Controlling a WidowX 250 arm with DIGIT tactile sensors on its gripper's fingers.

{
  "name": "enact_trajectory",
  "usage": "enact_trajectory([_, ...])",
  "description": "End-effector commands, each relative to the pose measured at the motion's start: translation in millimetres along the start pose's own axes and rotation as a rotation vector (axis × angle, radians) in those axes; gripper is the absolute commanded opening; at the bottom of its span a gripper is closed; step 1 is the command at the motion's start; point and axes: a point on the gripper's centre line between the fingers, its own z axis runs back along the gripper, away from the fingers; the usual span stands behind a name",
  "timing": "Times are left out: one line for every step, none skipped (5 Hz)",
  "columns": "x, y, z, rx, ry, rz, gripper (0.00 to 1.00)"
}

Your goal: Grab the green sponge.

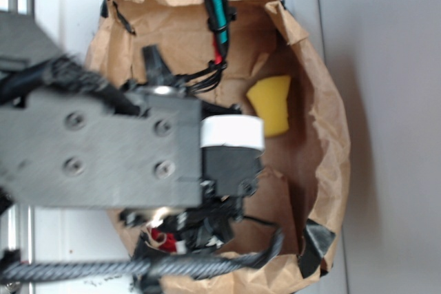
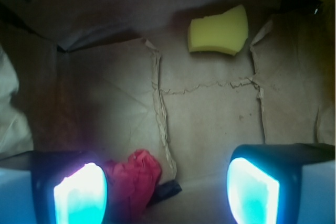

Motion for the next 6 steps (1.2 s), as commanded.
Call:
enact_trajectory([33.8,9.7,16.2,-0.010,-0.046,0.100,1.00])
enact_trajectory([38.8,15.8,5.0,0.031,-0.078,0.213,1.00])
enact_trajectory([37.5,15.1,-6.2,0.025,-0.105,0.272,1.00])
enact_trajectory([39.2,14.3,-20.9,0.037,-0.156,0.337,1.00])
enact_trajectory([12.7,37.3,-25.2,0.057,-0.146,0.404,1.00])
enact_trajectory([12.7,37.3,-25.2,0.057,-0.146,0.404,1.00])
